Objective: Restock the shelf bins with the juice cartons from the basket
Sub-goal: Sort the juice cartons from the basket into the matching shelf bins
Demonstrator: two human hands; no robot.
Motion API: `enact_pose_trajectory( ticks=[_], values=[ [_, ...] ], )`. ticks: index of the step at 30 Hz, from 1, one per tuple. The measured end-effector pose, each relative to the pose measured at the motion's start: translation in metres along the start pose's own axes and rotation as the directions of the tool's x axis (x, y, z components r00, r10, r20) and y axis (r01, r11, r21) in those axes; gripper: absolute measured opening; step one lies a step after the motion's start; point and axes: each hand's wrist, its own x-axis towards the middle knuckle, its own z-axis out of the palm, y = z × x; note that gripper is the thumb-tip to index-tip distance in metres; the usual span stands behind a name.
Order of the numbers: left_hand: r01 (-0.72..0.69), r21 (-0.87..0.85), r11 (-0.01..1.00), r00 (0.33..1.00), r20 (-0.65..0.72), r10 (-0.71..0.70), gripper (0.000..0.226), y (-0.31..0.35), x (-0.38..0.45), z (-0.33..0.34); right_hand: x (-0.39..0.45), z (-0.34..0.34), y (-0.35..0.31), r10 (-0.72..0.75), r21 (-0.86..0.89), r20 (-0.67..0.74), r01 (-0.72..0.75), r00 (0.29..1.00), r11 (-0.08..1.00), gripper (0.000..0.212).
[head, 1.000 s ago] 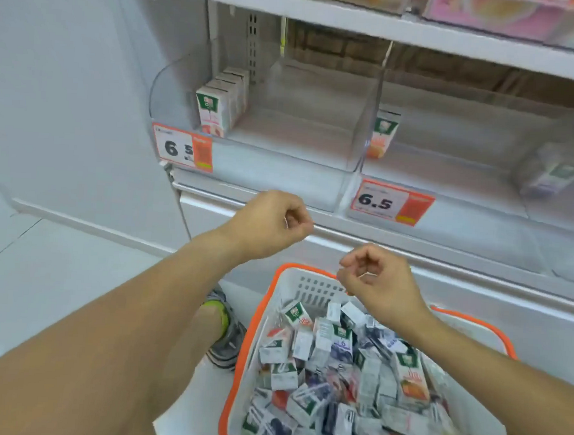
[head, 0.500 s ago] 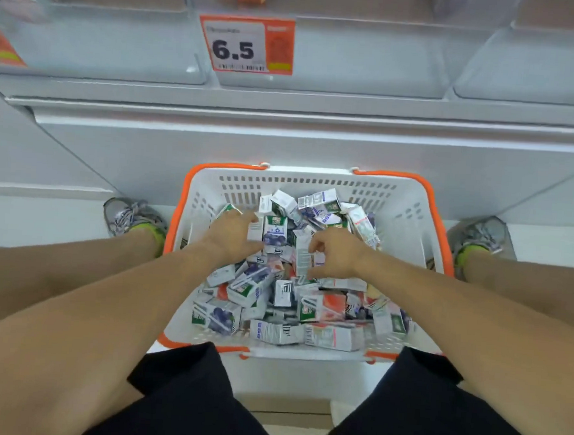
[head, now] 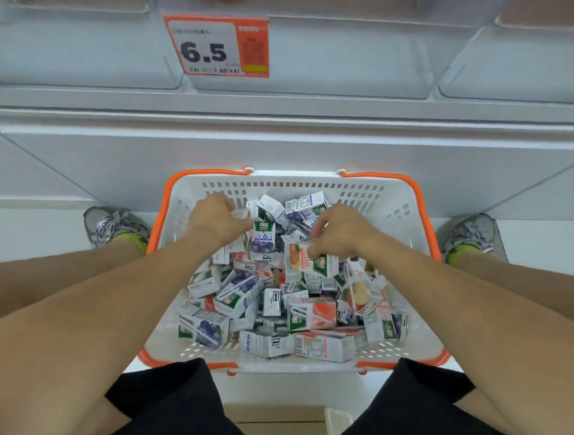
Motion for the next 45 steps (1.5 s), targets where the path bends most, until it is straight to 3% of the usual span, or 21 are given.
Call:
enact_pose_trajectory(
  ticks=[2, 5, 7, 10, 15, 19, 23, 26, 29, 31, 33, 35, 38, 40, 43, 45],
  values=[
    [0.115, -0.267, 0.957, 0.992, 0.071, -0.099, 0.039, 0.006, -0.003, -0.014, 0.003, -0.014, -0.007, 0.033, 0.156, -0.039, -0.027, 0.999, 0.987, 0.028],
    [0.31, -0.581, 0.753, 0.928, 0.356, -0.108, 0.027, 0.011, -0.01, -0.035, 0.0, -0.037, -0.019, 0.049, 0.333, -0.037, -0.034, 0.998, 0.942, 0.024],
    [0.352, -0.655, 0.669, 0.888, 0.46, -0.017, 0.026, 0.013, -0.018, -0.048, -0.007, -0.054, -0.028, 0.011, 0.422, -0.037, 0.006, 0.999, 0.907, 0.017],
    [0.326, -0.7, 0.635, 0.86, 0.499, 0.109, 0.024, 0.02, -0.029, -0.063, -0.023, -0.08, -0.038, -0.044, 0.493, -0.085, 0.081, 0.995, 0.866, 0.007],
    [0.212, -0.743, 0.634, 0.845, 0.465, 0.263, 0.049, 0.038, -0.042, -0.089, -0.047, -0.109, -0.046, -0.079, 0.635, -0.191, 0.184, 0.978, 0.75, 0.013],
    [0.156, -0.783, 0.602, 0.82, 0.443, 0.363, 0.063, 0.063, -0.051, -0.114, -0.063, -0.118, -0.057, -0.106, 0.799, -0.219, 0.241, 0.97, 0.55, 0.019],
    [0.014, -0.792, 0.61, 0.788, 0.385, 0.482, 0.051, 0.085, -0.058, -0.144, -0.074, -0.127, -0.072, -0.077, 0.905, -0.284, 0.294, 0.956, 0.307, 0.047],
    [-0.033, -0.835, 0.55, 0.815, 0.295, 0.498, 0.04, 0.091, -0.061, -0.163, -0.075, -0.136, -0.081, -0.062, 0.947, -0.271, 0.277, 0.961, 0.164, 0.062],
    [-0.121, -0.856, 0.503, 0.847, 0.174, 0.501, 0.037, 0.096, -0.066, -0.175, -0.072, -0.136, -0.092, -0.082, 0.97, -0.227, 0.233, 0.97, 0.067, 0.052],
    [-0.224, -0.815, 0.535, 0.861, 0.092, 0.5, 0.039, 0.097, -0.068, -0.184, -0.071, -0.137, -0.104, -0.026, 0.956, -0.288, 0.289, 0.957, 0.047, 0.051],
    [-0.288, -0.787, 0.546, 0.881, 0.005, 0.473, 0.046, 0.094, -0.068, -0.193, -0.069, -0.146, -0.117, 0.08, 0.905, -0.422, 0.415, 0.903, 0.088, 0.061],
    [-0.318, -0.807, 0.498, 0.89, -0.073, 0.45, 0.046, 0.087, -0.066, -0.202, -0.066, -0.163, -0.132, 0.152, 0.808, -0.586, 0.562, 0.796, 0.175, 0.056],
    [-0.306, -0.864, 0.4, 0.898, -0.122, 0.423, 0.039, 0.074, -0.06, -0.213, -0.048, -0.195, -0.16, 0.068, 0.673, -0.721, 0.674, 0.689, 0.304, 0.043],
    [-0.298, -0.884, 0.36, 0.9, -0.135, 0.413, 0.045, 0.066, -0.054, -0.22, -0.022, -0.214, -0.18, -0.029, 0.587, -0.744, 0.674, 0.668, 0.449, 0.04],
    [-0.313, -0.869, 0.384, 0.91, -0.158, 0.383, 0.037, 0.054, -0.047, -0.223, 0.026, -0.234, -0.208, -0.164, 0.342, -0.751, 0.588, 0.64, 0.733, 0.044],
    [-0.319, -0.852, 0.414, 0.914, -0.162, 0.372, 0.03, 0.048, -0.044, -0.223, 0.056, -0.241, -0.225, -0.268, 0.168, -0.719, 0.534, 0.641, 0.829, 0.045]
  ],
)
